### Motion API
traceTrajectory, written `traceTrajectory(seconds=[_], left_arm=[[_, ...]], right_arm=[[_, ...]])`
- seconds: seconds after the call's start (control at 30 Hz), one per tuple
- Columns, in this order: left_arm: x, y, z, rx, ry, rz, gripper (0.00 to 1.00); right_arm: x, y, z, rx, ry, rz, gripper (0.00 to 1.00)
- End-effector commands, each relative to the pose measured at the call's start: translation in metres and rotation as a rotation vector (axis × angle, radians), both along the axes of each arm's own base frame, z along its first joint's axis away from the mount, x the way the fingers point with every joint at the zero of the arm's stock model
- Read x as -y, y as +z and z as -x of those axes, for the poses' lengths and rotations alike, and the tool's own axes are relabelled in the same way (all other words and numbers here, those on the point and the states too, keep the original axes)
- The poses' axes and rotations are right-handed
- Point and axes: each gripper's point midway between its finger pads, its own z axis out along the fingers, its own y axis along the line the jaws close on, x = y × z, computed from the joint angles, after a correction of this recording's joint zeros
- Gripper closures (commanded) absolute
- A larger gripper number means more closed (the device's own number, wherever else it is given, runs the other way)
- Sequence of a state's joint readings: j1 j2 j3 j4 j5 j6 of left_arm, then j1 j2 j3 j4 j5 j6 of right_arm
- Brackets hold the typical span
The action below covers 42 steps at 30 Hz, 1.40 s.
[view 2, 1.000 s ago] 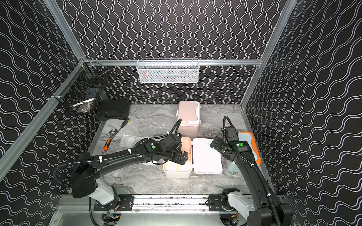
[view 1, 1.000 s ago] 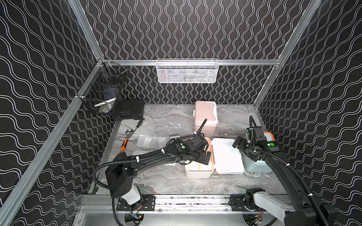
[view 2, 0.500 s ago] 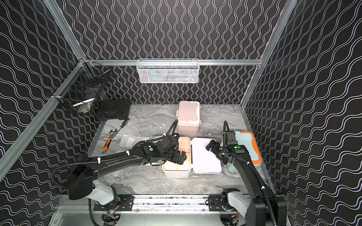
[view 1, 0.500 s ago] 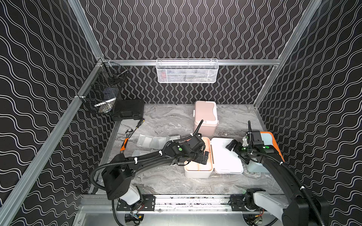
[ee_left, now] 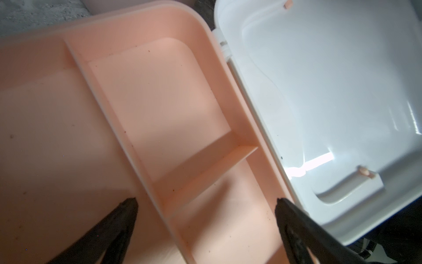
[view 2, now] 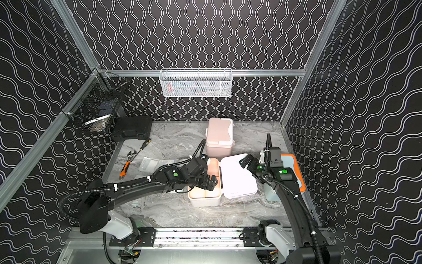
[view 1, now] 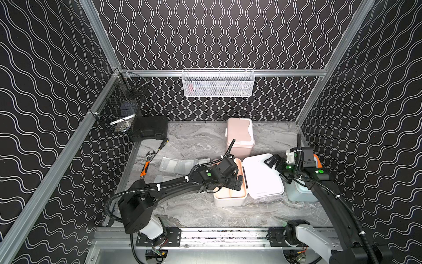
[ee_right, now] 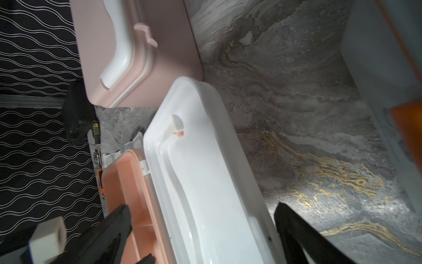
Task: Open first aid kits and take out gauze
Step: Close the lid of the first aid kit.
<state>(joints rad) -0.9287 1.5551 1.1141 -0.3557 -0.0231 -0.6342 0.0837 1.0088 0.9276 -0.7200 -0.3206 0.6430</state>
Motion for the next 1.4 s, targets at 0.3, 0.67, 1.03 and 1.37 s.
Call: traceTrajectory(seconds=[0.3,0.67,1.03,1.37], left_arm=[[0.017,-0.008,0.018,-0.117,-0.049,0.095,0.01],[0.059,0.007,0.017,-0.168,-0.074,0.293,0.02],[0.032,0.053,0.022,-0.075,-0.032,0.343,0.01],[-0.023,0.087,0.029,0.001,0.004,0.366,0.01]], right_arm=[[-0.046,0.070,0.015,0.074,0.192,-0.242,0.00],[-0.057,0.090,0.017,0.108,0.244,-0.317,0.00],[-0.061,0.104,0.019,0.141,0.254,-0.350,0.00],[-0.071,0.112,0.023,0.148,0.302,-0.362,0.00]])
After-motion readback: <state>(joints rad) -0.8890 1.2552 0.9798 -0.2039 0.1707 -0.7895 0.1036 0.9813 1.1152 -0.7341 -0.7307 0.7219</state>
